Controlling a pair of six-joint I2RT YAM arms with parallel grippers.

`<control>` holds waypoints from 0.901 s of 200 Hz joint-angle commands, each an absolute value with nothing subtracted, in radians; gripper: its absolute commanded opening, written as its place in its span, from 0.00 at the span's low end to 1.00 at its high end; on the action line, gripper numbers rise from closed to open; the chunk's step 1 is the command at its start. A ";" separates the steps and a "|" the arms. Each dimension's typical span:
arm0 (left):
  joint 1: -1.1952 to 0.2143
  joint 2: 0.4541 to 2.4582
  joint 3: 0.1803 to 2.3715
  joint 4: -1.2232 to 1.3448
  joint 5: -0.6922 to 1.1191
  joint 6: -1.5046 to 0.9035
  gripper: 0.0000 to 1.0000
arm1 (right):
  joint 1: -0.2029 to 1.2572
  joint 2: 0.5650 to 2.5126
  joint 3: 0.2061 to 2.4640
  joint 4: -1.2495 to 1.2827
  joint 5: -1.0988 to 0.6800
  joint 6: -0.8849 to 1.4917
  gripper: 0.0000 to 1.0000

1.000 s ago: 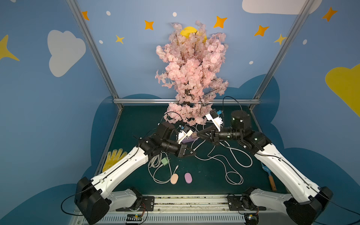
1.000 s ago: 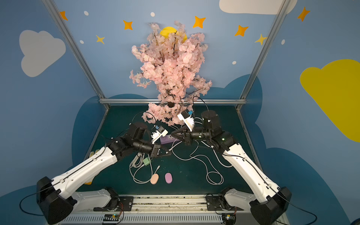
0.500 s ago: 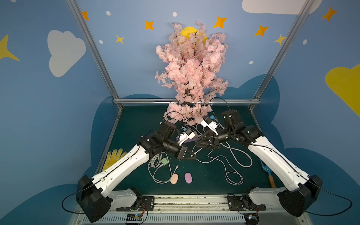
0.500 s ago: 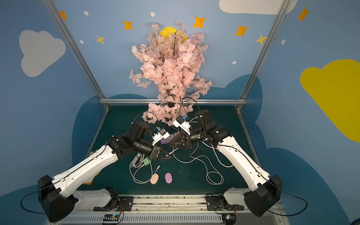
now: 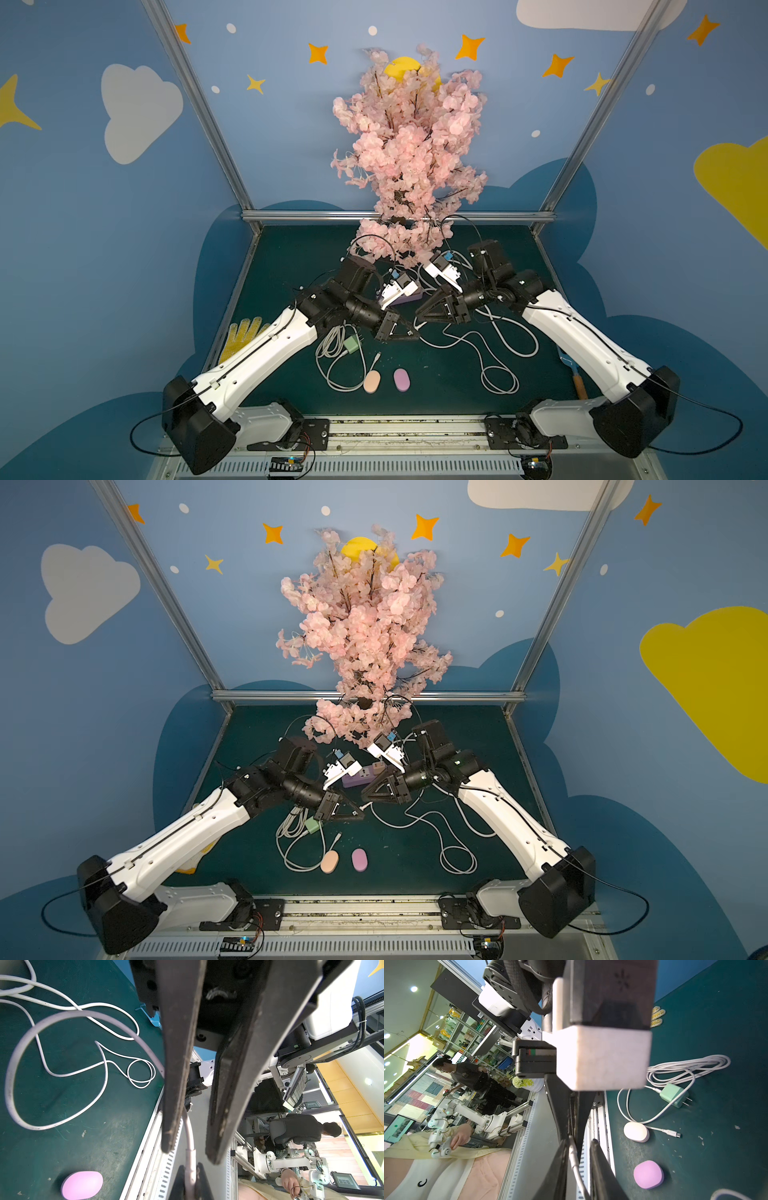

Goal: Charge the bluetooth headset
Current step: Pick up the charging cable from the center of the board.

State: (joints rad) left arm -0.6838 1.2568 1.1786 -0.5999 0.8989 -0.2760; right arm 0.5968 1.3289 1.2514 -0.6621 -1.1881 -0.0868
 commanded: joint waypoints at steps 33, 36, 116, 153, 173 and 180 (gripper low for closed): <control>-0.683 1.266 1.209 -0.627 0.929 -0.248 0.03 | 0.643 1.287 1.217 -0.751 -1.183 -0.110 0.21; -0.683 1.265 1.209 -0.627 0.929 -0.249 0.03 | 0.646 1.285 1.218 -0.757 -1.179 -0.113 0.21; -0.681 1.277 1.227 -0.656 0.941 -0.233 0.03 | 0.678 1.262 1.221 -0.844 -1.134 -0.141 0.21; -0.681 1.282 1.246 -0.667 0.946 -0.227 0.04 | 0.685 1.268 1.213 -0.834 -1.123 -0.131 0.17; -0.681 1.285 1.255 -0.682 0.948 -0.217 0.03 | 0.690 1.277 1.219 -0.857 -1.108 -0.145 0.17; -0.681 1.287 1.260 -0.688 0.948 -0.213 0.04 | 0.692 1.278 1.220 -0.863 -1.105 -0.148 0.17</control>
